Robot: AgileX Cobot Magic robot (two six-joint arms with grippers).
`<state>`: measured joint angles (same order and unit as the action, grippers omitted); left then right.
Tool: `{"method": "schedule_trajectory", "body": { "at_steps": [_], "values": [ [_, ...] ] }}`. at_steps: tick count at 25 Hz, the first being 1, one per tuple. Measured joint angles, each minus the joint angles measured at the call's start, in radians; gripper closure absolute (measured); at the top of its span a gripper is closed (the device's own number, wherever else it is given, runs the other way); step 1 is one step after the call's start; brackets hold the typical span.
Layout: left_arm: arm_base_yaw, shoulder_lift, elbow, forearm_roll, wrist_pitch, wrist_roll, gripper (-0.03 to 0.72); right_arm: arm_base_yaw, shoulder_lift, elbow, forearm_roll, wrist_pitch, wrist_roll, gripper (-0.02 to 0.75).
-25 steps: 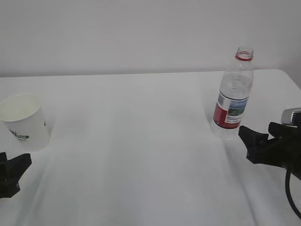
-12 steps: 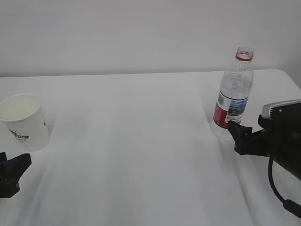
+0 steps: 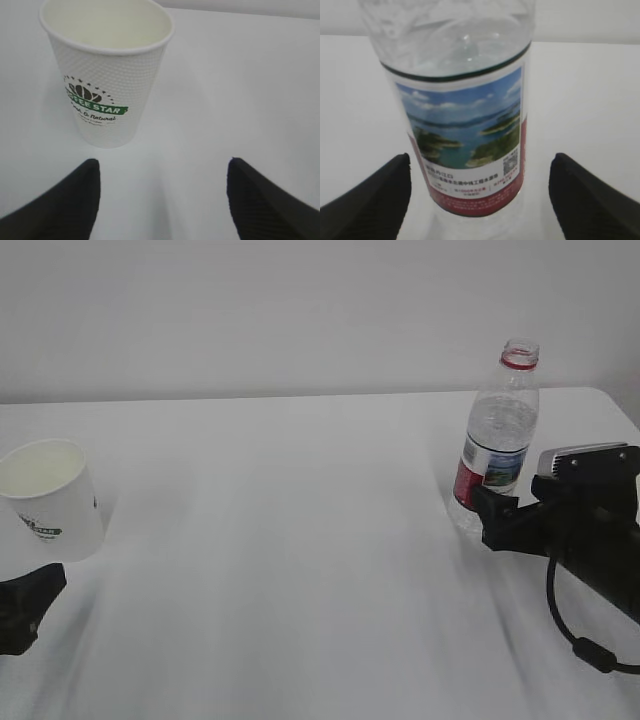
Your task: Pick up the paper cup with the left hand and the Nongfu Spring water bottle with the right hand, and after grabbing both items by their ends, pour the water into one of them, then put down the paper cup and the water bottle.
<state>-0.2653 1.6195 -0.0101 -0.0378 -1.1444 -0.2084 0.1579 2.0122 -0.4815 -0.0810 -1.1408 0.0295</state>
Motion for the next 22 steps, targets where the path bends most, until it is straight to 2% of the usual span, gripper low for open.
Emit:
{"method": "schedule_trajectory", "body": {
  "at_steps": [7,22],
  "values": [
    [0.000,0.000,0.000,0.000,0.000,0.000,0.104,0.000,0.012,-0.046,-0.044,0.000,0.008,0.077],
    [0.000,0.005,0.000,0.012,0.000,0.000,0.101,0.000,0.101,-0.163,-0.054,-0.002,0.011,0.078]
  ]
}}
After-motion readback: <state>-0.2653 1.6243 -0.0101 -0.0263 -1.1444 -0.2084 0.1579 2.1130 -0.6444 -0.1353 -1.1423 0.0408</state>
